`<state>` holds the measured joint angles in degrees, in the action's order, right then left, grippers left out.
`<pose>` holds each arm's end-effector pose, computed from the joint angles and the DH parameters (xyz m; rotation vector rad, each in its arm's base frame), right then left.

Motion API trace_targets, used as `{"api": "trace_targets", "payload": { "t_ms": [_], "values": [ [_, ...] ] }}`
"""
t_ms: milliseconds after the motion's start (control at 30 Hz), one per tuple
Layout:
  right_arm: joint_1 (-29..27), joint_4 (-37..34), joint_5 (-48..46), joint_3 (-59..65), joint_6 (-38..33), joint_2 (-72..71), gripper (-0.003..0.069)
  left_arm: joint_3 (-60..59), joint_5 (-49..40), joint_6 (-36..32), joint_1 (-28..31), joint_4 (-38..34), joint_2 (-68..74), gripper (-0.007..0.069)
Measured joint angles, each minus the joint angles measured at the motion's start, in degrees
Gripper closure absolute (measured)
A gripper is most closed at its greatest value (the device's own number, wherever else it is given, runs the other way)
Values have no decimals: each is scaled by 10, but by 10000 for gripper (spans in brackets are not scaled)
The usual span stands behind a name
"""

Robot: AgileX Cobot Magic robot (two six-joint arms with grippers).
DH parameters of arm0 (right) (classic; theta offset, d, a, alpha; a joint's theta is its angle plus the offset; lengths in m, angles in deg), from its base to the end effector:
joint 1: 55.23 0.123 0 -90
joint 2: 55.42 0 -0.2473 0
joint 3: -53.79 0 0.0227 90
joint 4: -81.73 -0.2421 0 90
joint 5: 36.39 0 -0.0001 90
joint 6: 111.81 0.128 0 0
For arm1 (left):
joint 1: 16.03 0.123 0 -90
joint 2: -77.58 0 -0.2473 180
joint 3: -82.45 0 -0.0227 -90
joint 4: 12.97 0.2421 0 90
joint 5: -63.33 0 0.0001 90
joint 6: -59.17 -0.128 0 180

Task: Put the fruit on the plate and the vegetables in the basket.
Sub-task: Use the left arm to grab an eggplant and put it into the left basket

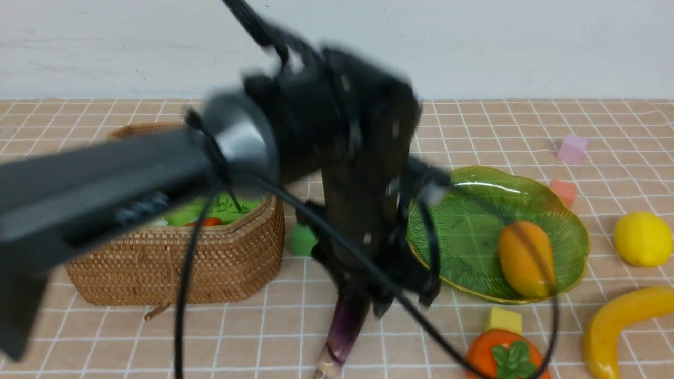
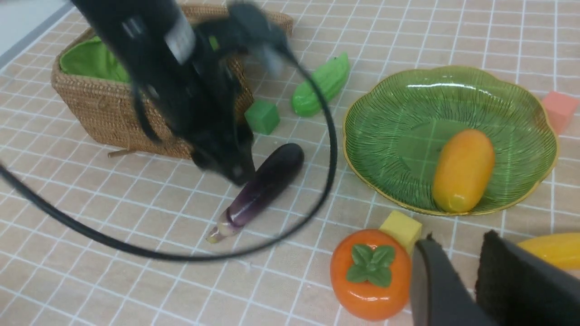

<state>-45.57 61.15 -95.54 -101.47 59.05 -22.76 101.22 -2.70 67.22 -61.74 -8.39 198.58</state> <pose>0.0864 0.0539 0.3546 -0.3347 1.9814 0.4345 0.2824 -0.2761 0.1809 0.9783 2.7558 -0.0363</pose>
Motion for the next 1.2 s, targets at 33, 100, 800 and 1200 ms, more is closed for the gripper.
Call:
{"api": "trace_targets", "payload": {
  "t_ms": [33, 100, 800, 1200],
  "values": [
    [0, 0, 0, 0, 0, 0, 483, -1, 3, 0, 0, 3, 3, 160],
    [0, 0, -4, 0, 0, 0, 483, -7, 38, 29, 0, 51, 35, 89],
    [0, -2, -6, 0, -9, 0, 477, -11, 1, -14, -14, 102, -4, 226],
    [0, -21, 46, 0, -23, 0, 476, -138, 84, -491, 153, 126, -279, 226]
  ]
}}
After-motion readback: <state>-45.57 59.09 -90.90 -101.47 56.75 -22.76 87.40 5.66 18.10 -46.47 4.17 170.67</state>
